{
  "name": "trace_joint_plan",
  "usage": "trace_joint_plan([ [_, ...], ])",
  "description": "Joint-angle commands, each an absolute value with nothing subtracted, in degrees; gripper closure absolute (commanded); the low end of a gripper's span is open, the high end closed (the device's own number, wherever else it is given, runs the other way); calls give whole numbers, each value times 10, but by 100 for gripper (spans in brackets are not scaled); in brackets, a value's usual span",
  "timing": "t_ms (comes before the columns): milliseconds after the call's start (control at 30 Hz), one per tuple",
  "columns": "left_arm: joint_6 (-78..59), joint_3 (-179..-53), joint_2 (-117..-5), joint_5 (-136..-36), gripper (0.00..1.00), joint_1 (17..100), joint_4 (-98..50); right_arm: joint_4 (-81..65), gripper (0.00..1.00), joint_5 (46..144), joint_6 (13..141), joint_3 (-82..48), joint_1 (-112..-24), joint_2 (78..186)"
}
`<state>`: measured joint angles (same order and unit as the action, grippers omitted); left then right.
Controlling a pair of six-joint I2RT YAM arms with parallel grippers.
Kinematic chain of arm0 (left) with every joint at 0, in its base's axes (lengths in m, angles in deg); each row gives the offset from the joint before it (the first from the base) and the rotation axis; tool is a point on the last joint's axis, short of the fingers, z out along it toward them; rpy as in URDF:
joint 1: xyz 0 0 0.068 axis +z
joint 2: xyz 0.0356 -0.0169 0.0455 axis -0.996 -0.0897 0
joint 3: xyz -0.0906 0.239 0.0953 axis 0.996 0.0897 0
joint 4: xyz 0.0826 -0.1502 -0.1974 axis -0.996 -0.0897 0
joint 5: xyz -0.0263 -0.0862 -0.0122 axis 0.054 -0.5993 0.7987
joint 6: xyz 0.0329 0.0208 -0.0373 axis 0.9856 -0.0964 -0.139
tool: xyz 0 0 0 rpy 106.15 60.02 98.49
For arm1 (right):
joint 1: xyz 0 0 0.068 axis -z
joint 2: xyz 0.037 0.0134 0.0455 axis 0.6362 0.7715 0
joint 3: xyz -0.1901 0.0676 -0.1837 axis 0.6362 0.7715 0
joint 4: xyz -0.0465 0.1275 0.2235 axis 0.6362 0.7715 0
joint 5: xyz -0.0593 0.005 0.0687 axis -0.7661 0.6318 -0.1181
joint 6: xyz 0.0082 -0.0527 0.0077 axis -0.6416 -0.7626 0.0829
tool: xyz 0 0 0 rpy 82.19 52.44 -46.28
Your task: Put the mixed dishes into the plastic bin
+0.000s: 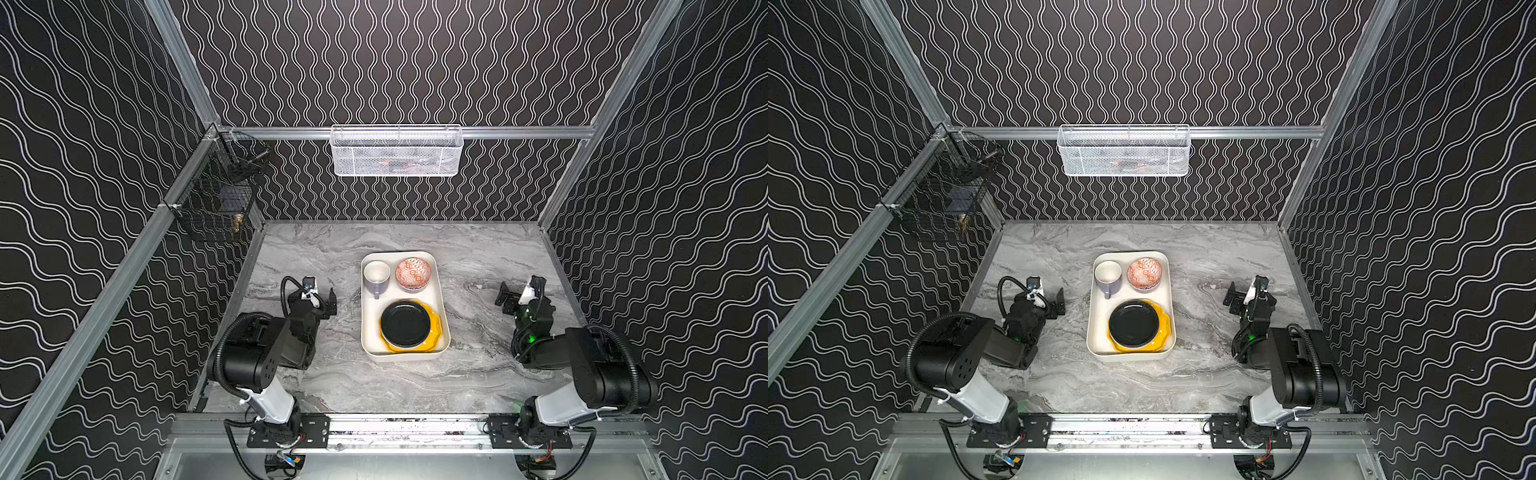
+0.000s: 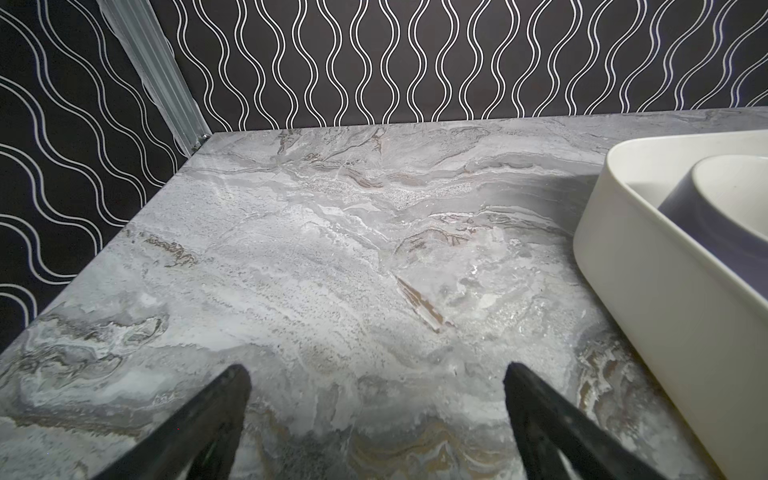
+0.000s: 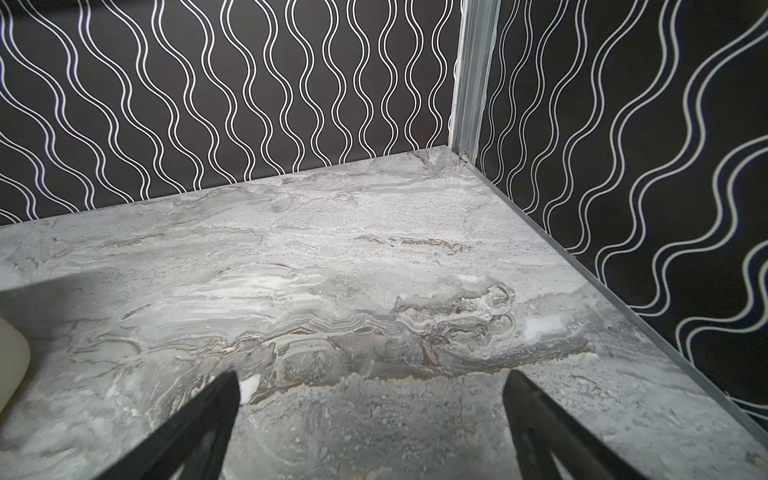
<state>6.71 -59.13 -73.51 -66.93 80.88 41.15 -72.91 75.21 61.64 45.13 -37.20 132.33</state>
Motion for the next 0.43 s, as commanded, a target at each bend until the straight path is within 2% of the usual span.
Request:
trace_joint_plan([
  [0,63,-594,-733,-665,1,809,431,-759,0,748,612,452,-373,1325],
  [400,65,-594,-734,-661,1,807,430,-759,0,748,612,452,-373,1324],
])
